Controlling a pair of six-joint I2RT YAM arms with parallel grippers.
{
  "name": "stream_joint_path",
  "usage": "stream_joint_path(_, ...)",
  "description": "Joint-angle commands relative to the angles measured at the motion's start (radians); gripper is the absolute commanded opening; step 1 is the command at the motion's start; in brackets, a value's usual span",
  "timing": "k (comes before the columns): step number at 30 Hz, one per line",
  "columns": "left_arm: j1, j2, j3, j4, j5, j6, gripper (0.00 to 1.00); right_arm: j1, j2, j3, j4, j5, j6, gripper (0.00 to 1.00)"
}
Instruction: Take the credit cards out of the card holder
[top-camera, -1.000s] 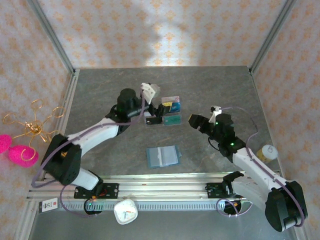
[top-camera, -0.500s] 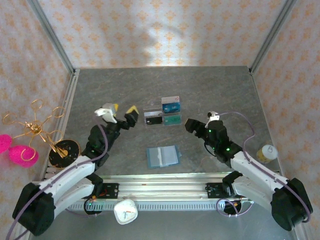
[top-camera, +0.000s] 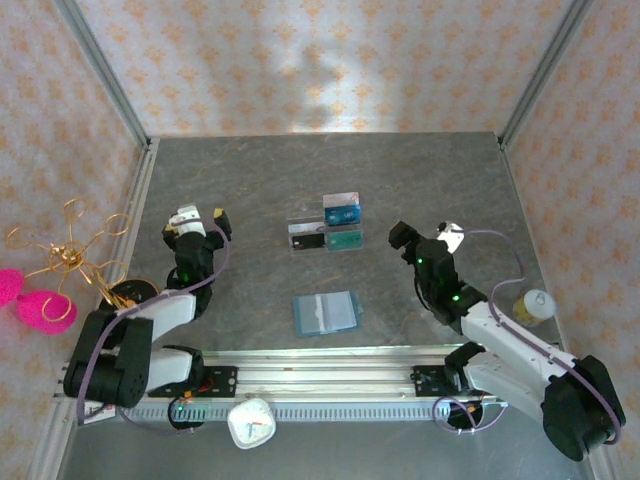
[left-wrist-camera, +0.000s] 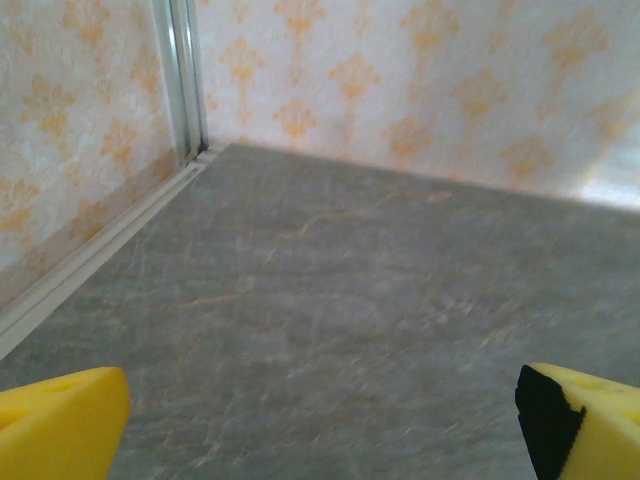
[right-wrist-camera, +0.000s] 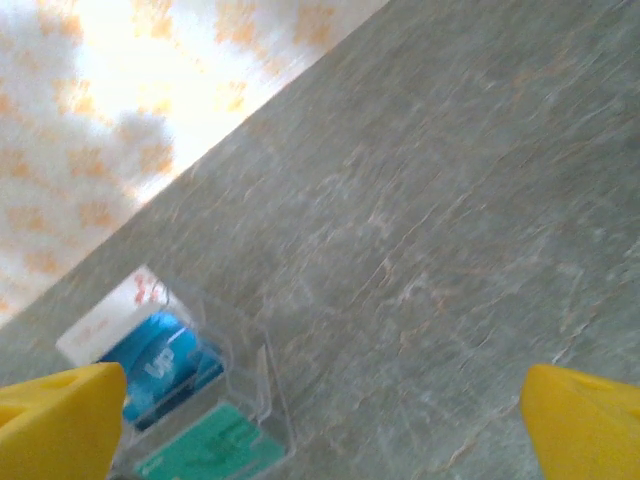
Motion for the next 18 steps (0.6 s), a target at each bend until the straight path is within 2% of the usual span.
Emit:
stream_joint_path(1, 0.038, 0.094, -0.057, 0.277, 0.052, 0.071, 1.00, 0.005, 0.001, 0.050, -0.043, 0.153, 0.031, 1.00)
stream_joint_path(5, 0.063, 0.208, -0.035, 0.349, 0.155, 0.068, 1.00, 0.000, 0.024, 0.064, -0.004, 0.178, -0.036, 1.00)
stream_joint_path(6, 0.074, 0.247, -0.049, 0.418, 0.189, 0.072, 1.00, 0.000, 0.034, 0.071, 0.000, 0.207, -0.057, 1.00)
stream_joint_path(8, 0.106, 0.258, -0.081, 0.481, 0.216, 0.037, 1.00, -0.003, 0.053, 0.068, 0.030, 0.279, -0.075, 1.00)
stream_joint_path(11, 0.108, 0.255, -0.075, 0.464, 0.218, 0.037, 1.00, -0.025, 0.071, 0.022, 0.140, 0.314, -0.109, 1.00)
stream_joint_path(13, 0.102, 0.249, -0.089, 0.480, 0.178, 0.034, 1.00, -0.047, 0.081, -0.009, 0.210, 0.310, -0.137, 1.00)
stream_joint_path(15, 0.084, 0.255, -0.129, 0.572, 0.003, -0.004, 1.00, -0.067, 0.092, -0.023, 0.242, 0.309, -0.168, 1.00)
stream_joint_path(18, 0.083, 0.255, -0.157, 0.630, -0.006, -0.010, 1.00, -0.114, 0.120, -0.007, 0.216, 0.293, -0.175, 1.00)
